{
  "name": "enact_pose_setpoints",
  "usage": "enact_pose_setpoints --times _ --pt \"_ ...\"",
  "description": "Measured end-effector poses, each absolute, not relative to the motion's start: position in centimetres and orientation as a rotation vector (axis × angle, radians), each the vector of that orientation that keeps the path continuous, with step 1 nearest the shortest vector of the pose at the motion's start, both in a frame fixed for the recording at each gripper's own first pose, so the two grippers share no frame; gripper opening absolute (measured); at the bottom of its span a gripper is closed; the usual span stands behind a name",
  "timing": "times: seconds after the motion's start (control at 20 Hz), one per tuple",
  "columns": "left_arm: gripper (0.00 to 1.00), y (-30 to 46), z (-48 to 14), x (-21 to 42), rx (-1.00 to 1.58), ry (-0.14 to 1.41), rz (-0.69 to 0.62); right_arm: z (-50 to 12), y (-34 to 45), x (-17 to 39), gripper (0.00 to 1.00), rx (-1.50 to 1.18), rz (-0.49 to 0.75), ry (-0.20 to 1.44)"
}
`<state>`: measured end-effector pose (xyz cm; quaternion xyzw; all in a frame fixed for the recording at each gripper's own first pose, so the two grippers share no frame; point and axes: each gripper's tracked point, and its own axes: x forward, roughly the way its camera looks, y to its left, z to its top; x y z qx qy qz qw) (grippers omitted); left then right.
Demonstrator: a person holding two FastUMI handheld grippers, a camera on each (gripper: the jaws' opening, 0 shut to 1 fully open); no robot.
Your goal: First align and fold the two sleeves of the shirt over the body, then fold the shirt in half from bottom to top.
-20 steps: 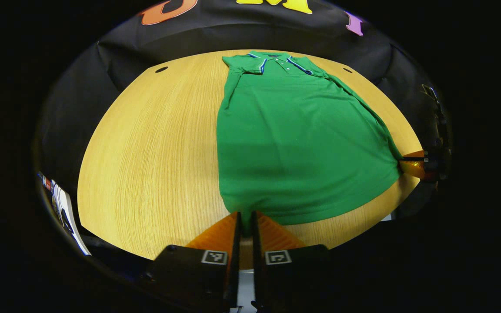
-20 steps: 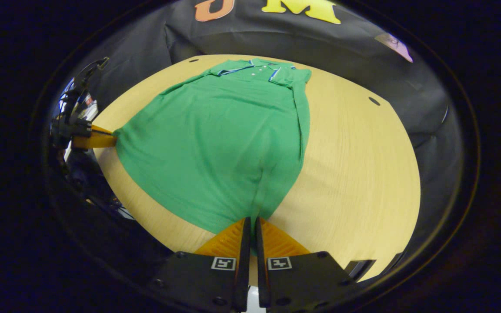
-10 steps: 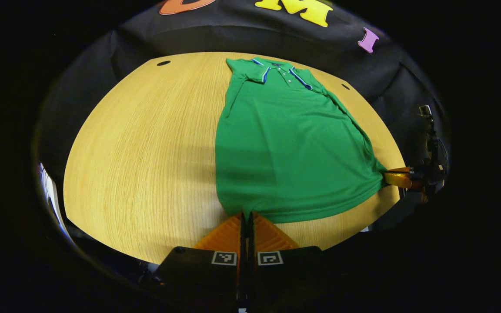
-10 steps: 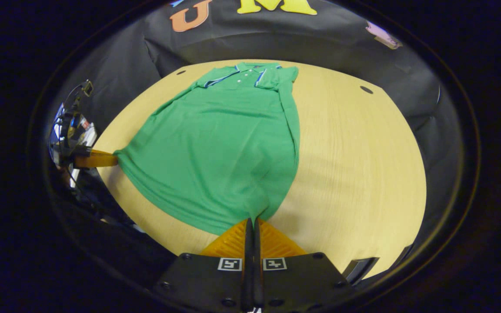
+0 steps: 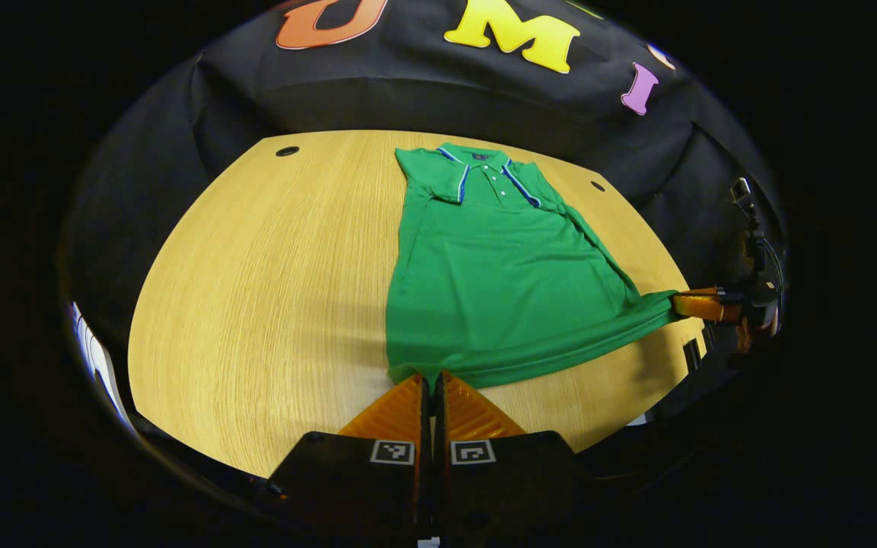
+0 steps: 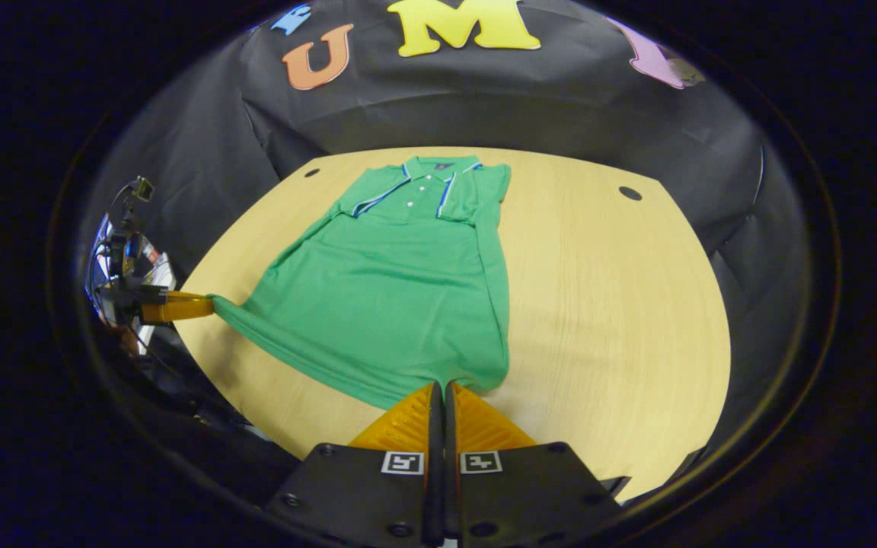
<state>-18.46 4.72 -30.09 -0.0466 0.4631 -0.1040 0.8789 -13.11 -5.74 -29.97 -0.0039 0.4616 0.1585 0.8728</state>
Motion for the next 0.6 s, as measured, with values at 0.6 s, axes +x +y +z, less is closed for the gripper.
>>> enact_pose_setpoints --times 0.6 --pt "0.04 5.5 -25.0 -8.4 -0.026 0.759 -0.257 -24.5 -5.2 -4.6 0.02 0.008 0.294 0.829"
